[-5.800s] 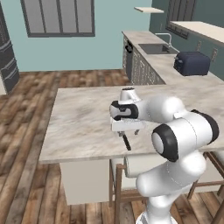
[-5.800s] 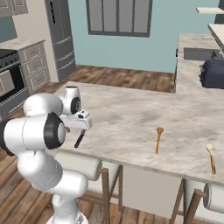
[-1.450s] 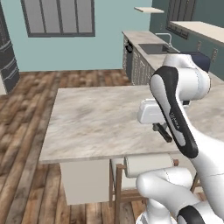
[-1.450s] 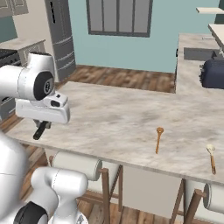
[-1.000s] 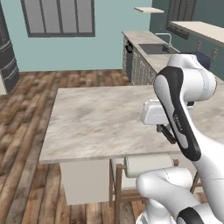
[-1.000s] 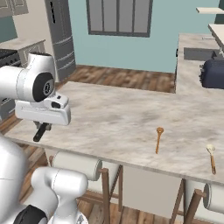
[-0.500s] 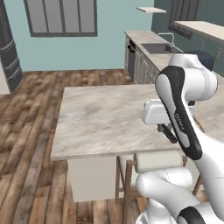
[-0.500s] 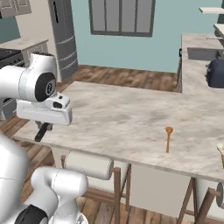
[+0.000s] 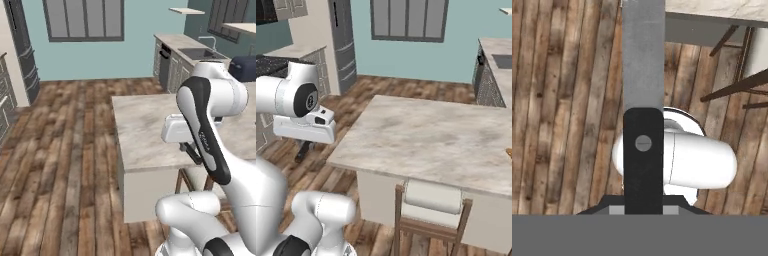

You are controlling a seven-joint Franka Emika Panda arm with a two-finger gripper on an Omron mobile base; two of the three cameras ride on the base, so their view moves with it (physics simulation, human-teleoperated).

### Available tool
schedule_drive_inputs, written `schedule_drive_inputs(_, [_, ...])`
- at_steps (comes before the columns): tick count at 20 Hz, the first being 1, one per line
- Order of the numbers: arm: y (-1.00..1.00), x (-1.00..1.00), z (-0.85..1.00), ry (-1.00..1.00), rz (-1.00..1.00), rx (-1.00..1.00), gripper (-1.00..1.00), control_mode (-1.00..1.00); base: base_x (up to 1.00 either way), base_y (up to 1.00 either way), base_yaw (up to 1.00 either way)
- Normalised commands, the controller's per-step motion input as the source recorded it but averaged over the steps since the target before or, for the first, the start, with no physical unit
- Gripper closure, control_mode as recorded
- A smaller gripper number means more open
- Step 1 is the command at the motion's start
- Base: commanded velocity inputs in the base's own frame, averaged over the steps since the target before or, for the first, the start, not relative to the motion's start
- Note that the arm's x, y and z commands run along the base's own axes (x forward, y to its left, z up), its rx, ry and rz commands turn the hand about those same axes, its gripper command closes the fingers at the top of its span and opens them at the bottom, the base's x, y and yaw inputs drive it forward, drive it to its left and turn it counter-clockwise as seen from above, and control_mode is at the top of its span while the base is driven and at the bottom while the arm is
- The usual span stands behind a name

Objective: Pick up the metallic utensils from the counter and place them in the open drawer. Make sure not to pick up any wooden utensils.

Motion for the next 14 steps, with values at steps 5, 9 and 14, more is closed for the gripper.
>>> schedule_drive_inputs(5, [0.0,0.0,0.0,0.0,0.0,0.0,1.0,1.0,0.0,1.0,0.01])
schedule_drive_inputs(9, [0.0,0.0,0.0,0.0,0.0,0.0,1.0,1.0,0.0,1.0,0.03])
schedule_drive_inputs(14, [0.0,0.0,0.0,0.0,0.0,0.0,1.0,1.0,0.04,1.0,0.01])
